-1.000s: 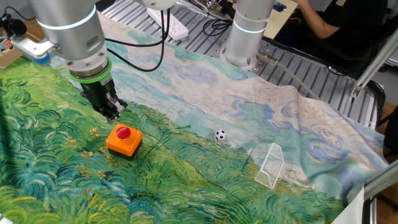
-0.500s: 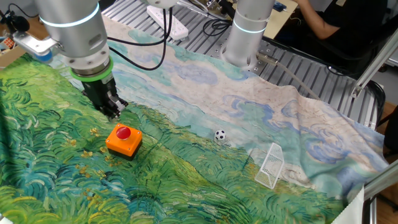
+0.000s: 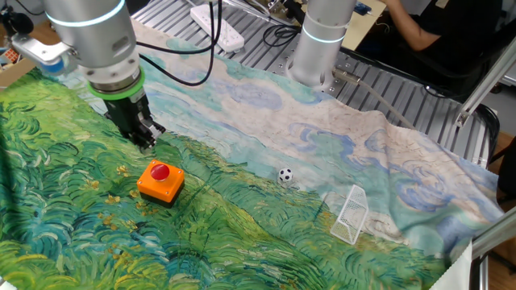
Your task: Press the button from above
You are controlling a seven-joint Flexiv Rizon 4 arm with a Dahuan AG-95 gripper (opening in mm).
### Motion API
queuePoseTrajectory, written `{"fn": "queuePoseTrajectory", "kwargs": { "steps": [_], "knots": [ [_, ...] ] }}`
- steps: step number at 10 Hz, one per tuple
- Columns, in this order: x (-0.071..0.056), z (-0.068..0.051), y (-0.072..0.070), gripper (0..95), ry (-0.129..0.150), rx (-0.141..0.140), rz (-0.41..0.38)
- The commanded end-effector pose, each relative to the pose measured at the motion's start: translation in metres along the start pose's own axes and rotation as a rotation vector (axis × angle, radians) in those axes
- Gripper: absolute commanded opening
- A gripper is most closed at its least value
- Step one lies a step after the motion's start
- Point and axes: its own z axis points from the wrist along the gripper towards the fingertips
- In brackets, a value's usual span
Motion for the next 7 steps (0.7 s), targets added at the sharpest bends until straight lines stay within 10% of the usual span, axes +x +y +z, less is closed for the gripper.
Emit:
{"fn": "queuePoseTrajectory", "kwargs": {
  "steps": [1, 7],
  "knots": [
    [-0.0005, 0.0009, 0.0004, 0.0, 0.001, 0.002, 0.008],
    [0.0018, 0.0049, 0.0037, 0.0, 0.004, 0.001, 0.01]
  ]
}}
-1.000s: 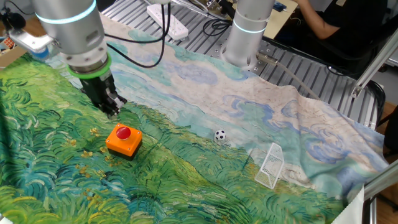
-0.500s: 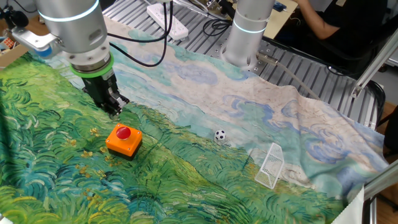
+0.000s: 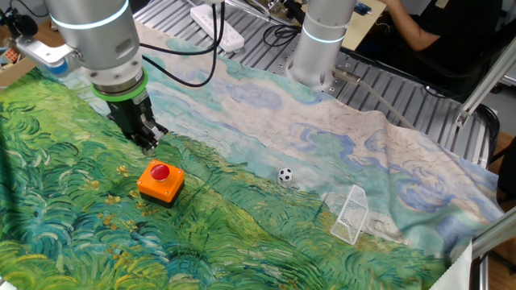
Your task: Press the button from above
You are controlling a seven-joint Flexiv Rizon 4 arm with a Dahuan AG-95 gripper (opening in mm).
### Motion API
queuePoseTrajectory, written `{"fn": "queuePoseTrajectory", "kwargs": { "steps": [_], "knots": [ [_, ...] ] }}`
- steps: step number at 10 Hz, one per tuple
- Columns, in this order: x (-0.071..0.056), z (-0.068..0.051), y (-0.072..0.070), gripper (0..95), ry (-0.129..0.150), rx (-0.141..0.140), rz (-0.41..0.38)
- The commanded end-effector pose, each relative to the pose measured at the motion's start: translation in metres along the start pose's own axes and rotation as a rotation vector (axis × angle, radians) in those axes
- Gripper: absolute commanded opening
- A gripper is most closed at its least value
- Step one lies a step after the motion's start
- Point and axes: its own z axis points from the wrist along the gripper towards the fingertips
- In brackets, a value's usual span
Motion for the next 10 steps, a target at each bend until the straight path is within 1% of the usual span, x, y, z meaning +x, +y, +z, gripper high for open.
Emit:
{"fn": "queuePoseTrajectory", "kwargs": {
  "steps": [1, 4, 6, 8, 10],
  "knots": [
    [0.002, 0.001, 0.001, 0.0, -0.005, 0.002, 0.004],
    [0.002, -0.005, 0.0, 0.0, 0.002, 0.002, 0.006],
    [0.002, -0.009, -0.001, 0.0, 0.0, 0.003, 0.016],
    [0.002, -0.011, -0.002, 0.0, 0.008, 0.003, 0.022],
    [0.001, -0.011, -0.002, 0.0, 0.009, 0.002, 0.027]
  ]
}}
